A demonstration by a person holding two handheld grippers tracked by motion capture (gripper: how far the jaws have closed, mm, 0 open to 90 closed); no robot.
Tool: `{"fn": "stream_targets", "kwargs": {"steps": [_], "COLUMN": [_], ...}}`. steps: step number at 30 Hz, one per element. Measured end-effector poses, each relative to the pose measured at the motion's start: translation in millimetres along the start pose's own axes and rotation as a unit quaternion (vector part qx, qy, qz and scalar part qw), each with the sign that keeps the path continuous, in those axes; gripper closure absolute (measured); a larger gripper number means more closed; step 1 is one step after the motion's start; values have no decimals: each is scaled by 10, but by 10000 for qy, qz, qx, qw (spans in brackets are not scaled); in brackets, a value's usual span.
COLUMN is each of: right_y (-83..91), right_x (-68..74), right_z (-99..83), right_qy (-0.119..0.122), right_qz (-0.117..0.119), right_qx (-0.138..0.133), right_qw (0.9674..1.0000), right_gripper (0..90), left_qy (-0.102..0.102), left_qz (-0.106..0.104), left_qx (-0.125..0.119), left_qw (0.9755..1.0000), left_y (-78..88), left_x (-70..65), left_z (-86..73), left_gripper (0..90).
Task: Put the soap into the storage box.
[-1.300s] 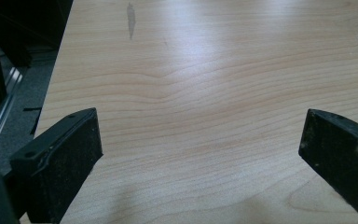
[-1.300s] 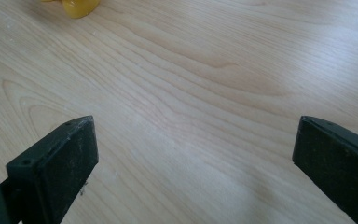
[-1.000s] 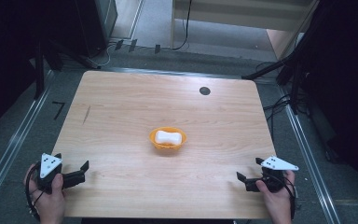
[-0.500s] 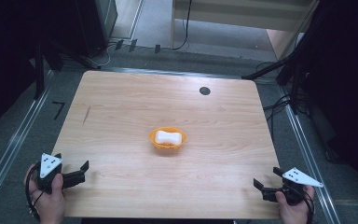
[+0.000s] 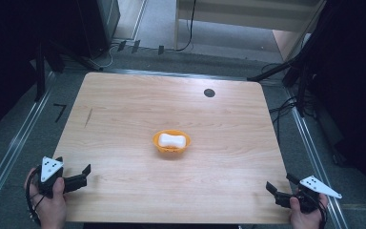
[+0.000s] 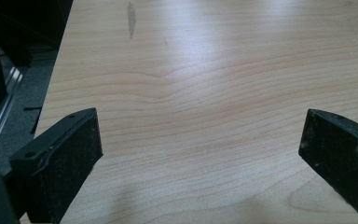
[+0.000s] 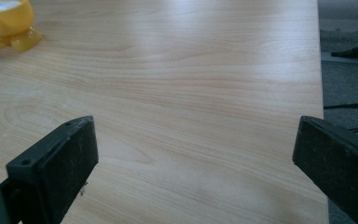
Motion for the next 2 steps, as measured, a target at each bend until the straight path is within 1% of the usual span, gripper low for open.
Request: {"fn": "stream_targets", "kwargs": {"steps": [2], "right_y": [-2], "right_x": [-2], "right_z": [-6], "right_qy": [48], "right_qz": [-54], "right_qx": [21], "right_qw": [10000], "right_gripper": [4], "left_qy": [1], "left_qz": [9], "left_qx": [15], "left_qw": [10000], "left_y": [0], "left_x": [1], "left_z": [-1], "left_gripper": [0]}}
Point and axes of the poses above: each handheld gripper's, and its own axes: y roughly backward along the jaws, z roughly out of its top, x roughly to its left, the point moved 6 cm from there along -y, roughly forward along the jaws, and after that the axes turned 14 degrees about -x, right-handed, at the moved point
